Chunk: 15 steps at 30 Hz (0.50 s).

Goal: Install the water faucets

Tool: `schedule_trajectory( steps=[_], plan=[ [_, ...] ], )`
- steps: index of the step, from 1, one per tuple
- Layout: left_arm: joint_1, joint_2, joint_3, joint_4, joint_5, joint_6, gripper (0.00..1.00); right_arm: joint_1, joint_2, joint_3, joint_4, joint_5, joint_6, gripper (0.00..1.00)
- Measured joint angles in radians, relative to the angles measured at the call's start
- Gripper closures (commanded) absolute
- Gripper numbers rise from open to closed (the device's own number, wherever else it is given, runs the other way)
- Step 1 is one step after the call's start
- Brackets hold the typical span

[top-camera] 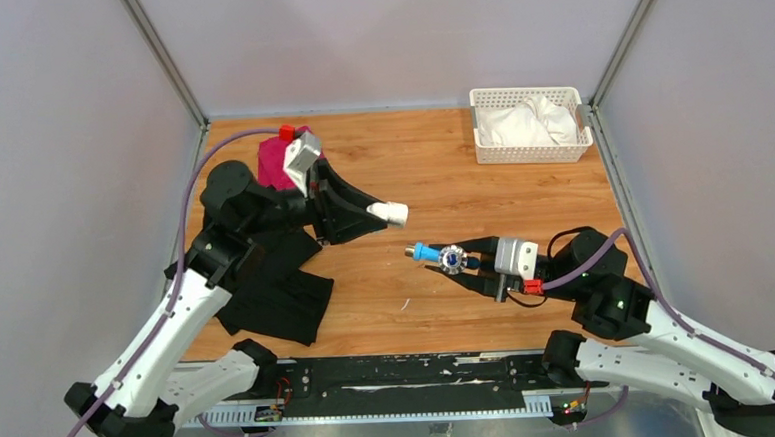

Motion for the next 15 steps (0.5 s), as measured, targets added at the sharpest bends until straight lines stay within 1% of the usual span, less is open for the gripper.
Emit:
schedule_trajectory(
  steps=[3, 6, 11, 15],
  plan=[
    [0.005, 0.076, 0.047, -0.084, 0.009, -0.100, 1.00, 0.000, -0.014, -0.007, -0.032, 0.021, -0.012, 1.00],
    [0.006, 0.131, 0.036, -0.112, 0.037, -0.216, 1.00, 0.000, -0.030, -0.026, -0.048, 0.045, -0.029, 1.00],
    [0.011, 0.212, -0.131, 0.004, 0.104, -0.560, 1.00, 0.000, -0.048, -0.085, -0.054, 0.066, -0.072, 1.00],
    [0.011, 0.250, -0.252, 0.039, 0.104, -0.792, 1.00, 0.000, -0.052, -0.117, -0.055, 0.084, -0.102, 1.00]
  ],
)
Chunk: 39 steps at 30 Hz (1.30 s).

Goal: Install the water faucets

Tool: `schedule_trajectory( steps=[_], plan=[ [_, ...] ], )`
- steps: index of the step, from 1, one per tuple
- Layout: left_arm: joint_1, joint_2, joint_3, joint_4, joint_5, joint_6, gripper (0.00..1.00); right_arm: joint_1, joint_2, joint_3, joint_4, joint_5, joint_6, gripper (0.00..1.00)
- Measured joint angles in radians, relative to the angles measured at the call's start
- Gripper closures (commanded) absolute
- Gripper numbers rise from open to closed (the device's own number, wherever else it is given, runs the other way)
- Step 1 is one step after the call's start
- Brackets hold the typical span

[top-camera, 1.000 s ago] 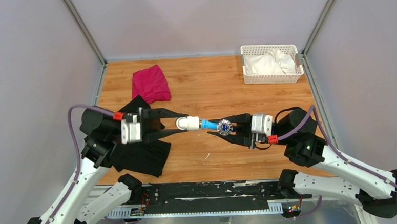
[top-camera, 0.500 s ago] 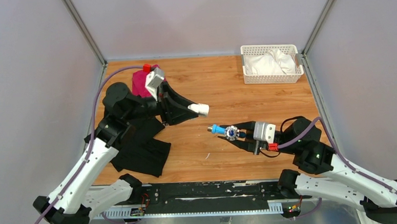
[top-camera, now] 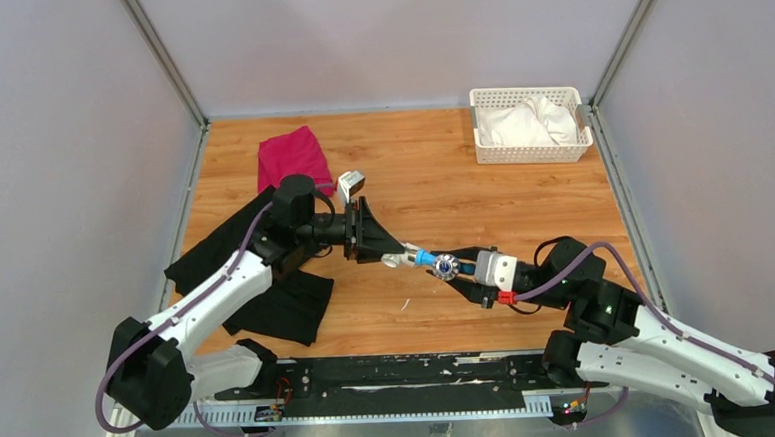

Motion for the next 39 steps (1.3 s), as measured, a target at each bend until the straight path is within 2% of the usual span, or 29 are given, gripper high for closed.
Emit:
schedule_trajectory(
  steps=[6, 9, 14, 30, 39],
  plan=[
    [0.002, -0.005, -0.061, 0.038, -0.019, -0.253, 1.00, 0.000, 0.019, -0.003, -0.050, 0.038, -0.003, 1.00],
    [0.002, -0.003, -0.050, 0.008, -0.015, -0.313, 1.00, 0.000, 0.018, -0.016, -0.043, 0.055, -0.003, 1.00],
    [0.003, 0.031, 0.013, -0.113, -0.009, -0.318, 1.00, 0.000, -0.044, -0.085, -0.026, 0.087, 0.002, 1.00],
    [0.014, 0.058, 0.016, -0.106, 0.034, -0.433, 1.00, 0.000, -0.139, -0.212, 0.058, 0.142, 0.100, 1.00],
    [0.015, 0.059, 0.049, -0.163, 0.055, -0.419, 1.00, 0.000, -0.135, -0.234, 0.086, 0.151, 0.122, 1.00]
  ],
)
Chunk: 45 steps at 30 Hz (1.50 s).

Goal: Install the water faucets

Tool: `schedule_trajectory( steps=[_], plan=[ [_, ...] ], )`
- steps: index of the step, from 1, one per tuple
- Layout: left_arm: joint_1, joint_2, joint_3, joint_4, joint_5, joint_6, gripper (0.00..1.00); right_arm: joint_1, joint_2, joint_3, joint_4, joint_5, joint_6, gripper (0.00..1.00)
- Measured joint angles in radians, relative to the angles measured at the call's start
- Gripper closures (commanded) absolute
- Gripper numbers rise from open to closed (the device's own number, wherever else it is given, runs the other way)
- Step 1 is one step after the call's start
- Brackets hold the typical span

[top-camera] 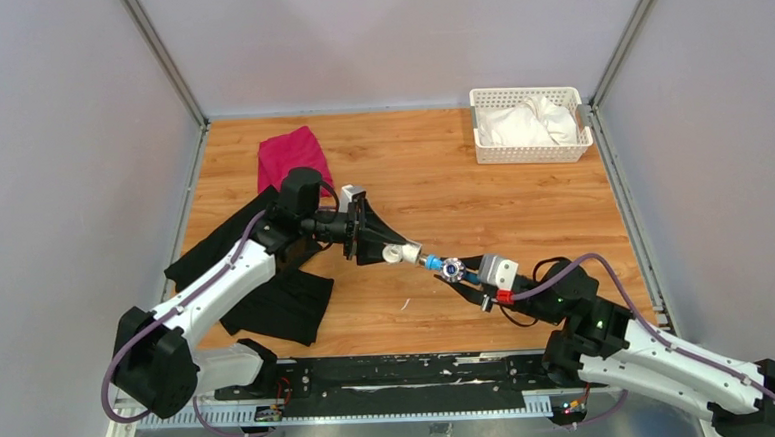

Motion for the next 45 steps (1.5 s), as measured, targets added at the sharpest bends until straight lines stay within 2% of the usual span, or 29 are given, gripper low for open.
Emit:
schedule_trajectory(
  steps=[45],
  plan=[
    [0.006, -0.016, 0.006, -0.029, 0.039, 0.051, 1.00, 0.000, 0.059, 0.006, 0.087, -0.056, -0.014, 1.00]
  ],
)
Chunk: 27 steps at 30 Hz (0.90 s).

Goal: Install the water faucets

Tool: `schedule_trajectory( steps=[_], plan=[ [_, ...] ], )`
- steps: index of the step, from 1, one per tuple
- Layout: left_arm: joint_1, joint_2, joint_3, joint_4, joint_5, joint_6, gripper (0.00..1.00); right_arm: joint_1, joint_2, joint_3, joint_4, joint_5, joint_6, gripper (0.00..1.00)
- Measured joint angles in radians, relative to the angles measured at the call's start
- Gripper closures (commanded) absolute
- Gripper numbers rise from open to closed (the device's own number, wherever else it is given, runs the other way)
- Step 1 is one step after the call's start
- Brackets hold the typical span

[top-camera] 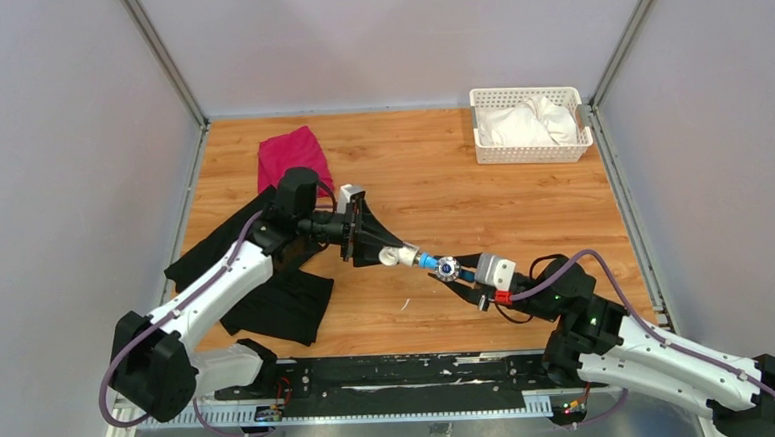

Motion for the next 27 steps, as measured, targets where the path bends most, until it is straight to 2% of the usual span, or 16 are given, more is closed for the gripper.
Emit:
schedule_trajectory(
  steps=[12, 27],
  plan=[
    [0.006, -0.027, 0.000, 0.017, -0.001, -0.011, 1.00, 0.000, 0.006, -0.027, 0.094, 0.000, 0.043, 1.00],
    [0.007, -0.029, -0.002, 0.030, -0.001, -0.018, 1.00, -0.010, 0.013, -0.030, 0.111, -0.018, 0.080, 1.00]
  ],
)
